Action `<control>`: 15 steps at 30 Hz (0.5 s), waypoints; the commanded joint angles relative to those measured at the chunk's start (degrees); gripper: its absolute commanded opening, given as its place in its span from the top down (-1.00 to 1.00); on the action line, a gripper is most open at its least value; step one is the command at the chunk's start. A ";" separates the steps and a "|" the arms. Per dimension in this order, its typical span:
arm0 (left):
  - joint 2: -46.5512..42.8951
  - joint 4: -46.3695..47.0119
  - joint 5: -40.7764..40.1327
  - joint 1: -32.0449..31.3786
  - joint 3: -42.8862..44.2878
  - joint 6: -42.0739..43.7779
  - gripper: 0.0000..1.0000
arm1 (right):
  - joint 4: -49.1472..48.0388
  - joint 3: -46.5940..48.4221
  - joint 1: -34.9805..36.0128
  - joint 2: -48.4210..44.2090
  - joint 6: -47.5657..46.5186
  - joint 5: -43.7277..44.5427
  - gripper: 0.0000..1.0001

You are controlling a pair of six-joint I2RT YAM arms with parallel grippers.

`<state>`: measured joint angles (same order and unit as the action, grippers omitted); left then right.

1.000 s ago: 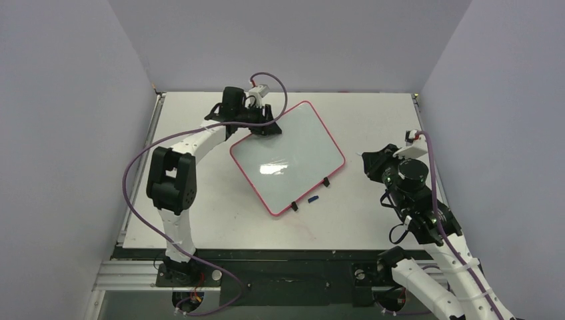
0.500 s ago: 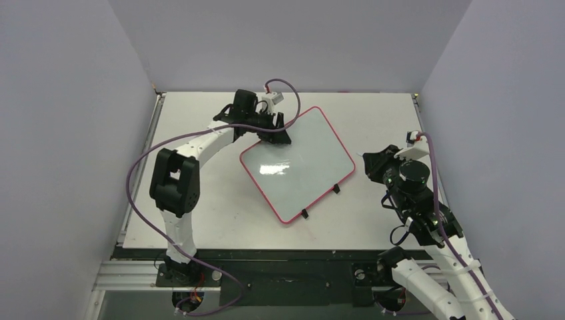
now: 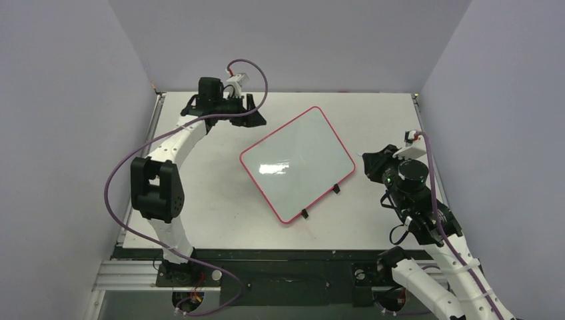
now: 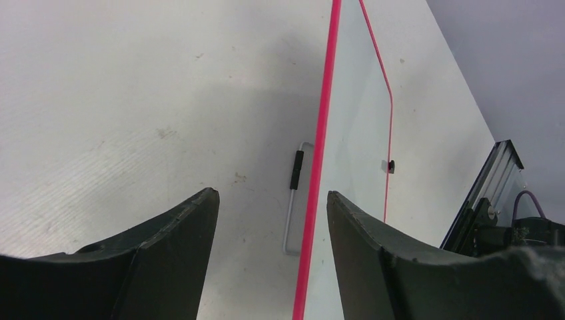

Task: Write a sentence on the whiteboard
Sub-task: Hold the whiteboard on the whiteboard stand.

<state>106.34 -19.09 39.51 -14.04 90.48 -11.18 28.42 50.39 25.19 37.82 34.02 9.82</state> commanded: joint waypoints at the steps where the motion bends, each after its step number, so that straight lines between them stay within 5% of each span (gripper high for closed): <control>1: -3.34 0.25 4.59 3.22 -2.34 -1.78 -0.15 | -0.32 1.45 0.28 1.40 -1.13 0.39 1.00; 15: -3.37 10.85 16.05 2.65 -12.28 -8.45 0.01 | -6.55 3.74 5.95 6.17 -3.82 -12.18 1.00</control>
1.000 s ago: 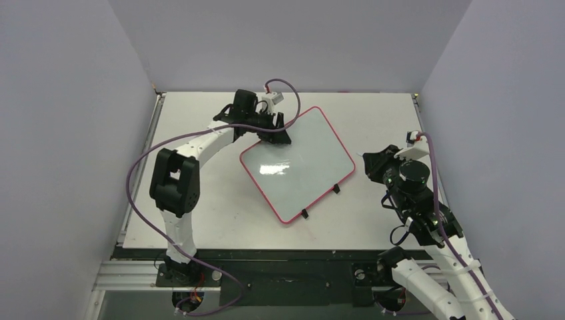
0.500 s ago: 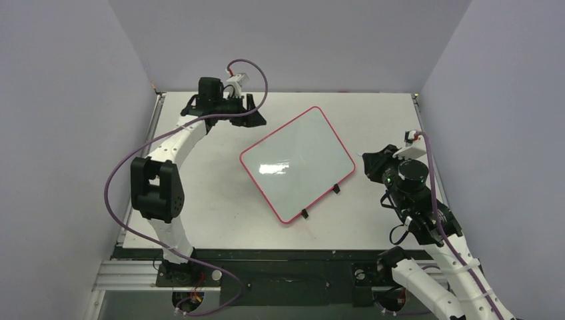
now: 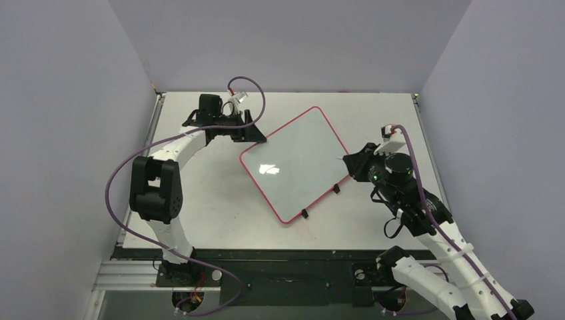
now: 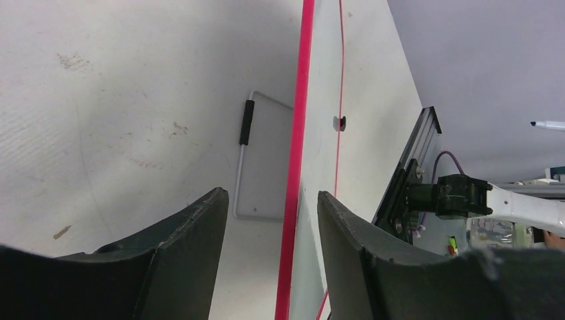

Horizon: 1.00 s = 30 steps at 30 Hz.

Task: Write a sentence on the whiteboard
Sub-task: Hold the whiteboard on the whiteboard stand.

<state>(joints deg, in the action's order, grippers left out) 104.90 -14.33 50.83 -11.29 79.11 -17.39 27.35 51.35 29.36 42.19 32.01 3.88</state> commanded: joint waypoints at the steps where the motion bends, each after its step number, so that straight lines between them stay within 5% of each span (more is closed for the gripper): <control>1: -1.86 6.49 4.94 -0.35 -1.12 -2.36 0.02 | -6.05 2.63 2.02 2.55 -1.84 -6.95 1.00; 14: -1.98 9.90 6.47 -1.59 -5.24 -3.28 0.35 | -19.14 3.29 9.52 12.18 -4.76 -13.21 1.00; 22: -3.23 10.12 5.14 -2.41 -5.40 -3.00 0.85 | -31.13 2.75 14.41 22.19 -8.19 -15.69 1.00; 30: -6.44 9.85 1.25 -3.46 -6.38 -2.54 1.00 | -36.07 7.76 18.67 32.85 -10.14 -17.48 1.00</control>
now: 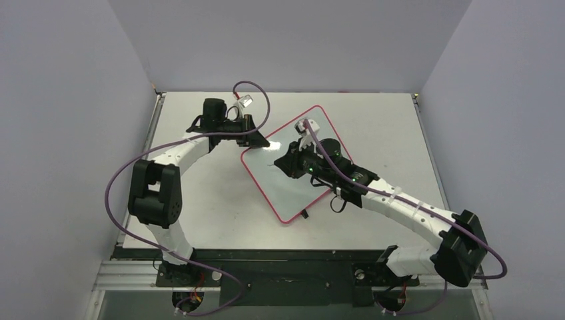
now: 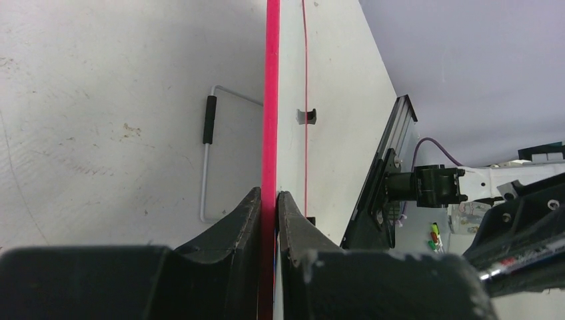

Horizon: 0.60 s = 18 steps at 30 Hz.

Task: Write a sentence on the whiteboard
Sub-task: Hold the whiteboard on the whiteboard stand, then write a sentence on the whiteboard.

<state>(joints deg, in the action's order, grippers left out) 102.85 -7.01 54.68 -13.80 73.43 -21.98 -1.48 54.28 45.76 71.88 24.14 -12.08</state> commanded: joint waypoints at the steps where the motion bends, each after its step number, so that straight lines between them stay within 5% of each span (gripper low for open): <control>1: -4.75 2.48 -3.23 -0.96 -0.81 2.16 1.00 | -7.93 5.07 2.65 3.88 -2.48 -1.41 1.00; 18: -8.80 2.62 -6.45 -1.80 -2.93 1.95 1.00 | -13.86 6.95 4.86 12.07 -0.60 5.70 1.00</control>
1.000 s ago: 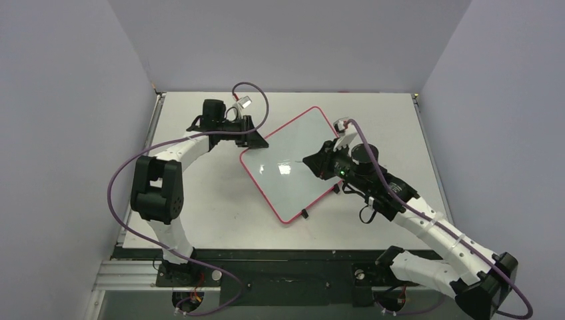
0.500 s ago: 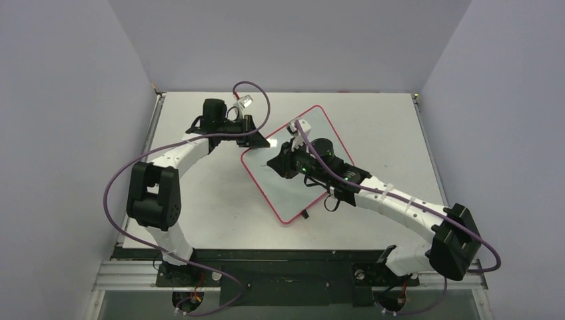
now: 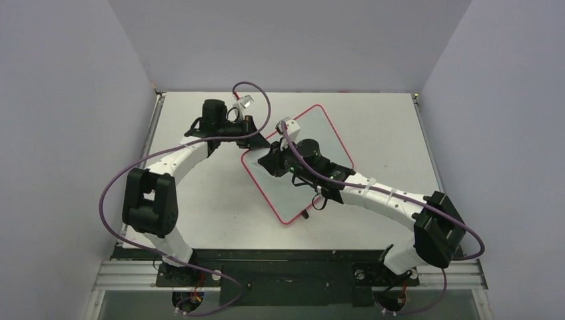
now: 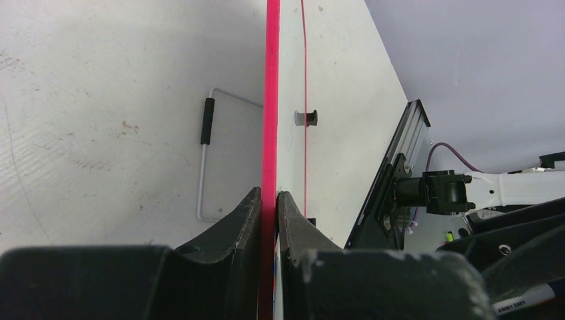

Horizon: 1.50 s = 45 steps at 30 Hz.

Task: Write a sentence on the whiteboard

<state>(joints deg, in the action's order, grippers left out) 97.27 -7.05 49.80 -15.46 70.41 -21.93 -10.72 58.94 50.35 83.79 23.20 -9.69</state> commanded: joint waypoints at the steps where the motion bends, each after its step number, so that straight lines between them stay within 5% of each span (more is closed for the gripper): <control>1: -3.23 2.66 -1.61 -0.16 0.08 1.94 1.00 | -4.64 2.43 0.23 0.48 0.35 3.56 1.00; 23: -3.68 1.86 -1.90 -0.41 0.24 2.44 1.00 | -1.07 0.69 0.28 2.57 -0.77 8.43 1.00; 45: -3.46 1.95 -1.84 -0.52 0.44 2.43 1.00 | 8.73 -4.00 4.69 -6.82 -3.68 16.30 1.00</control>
<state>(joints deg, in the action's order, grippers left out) 96.55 -7.44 48.77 -15.73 70.02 -21.69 -4.10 53.89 54.19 80.60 21.12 3.84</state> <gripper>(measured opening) 0.085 0.106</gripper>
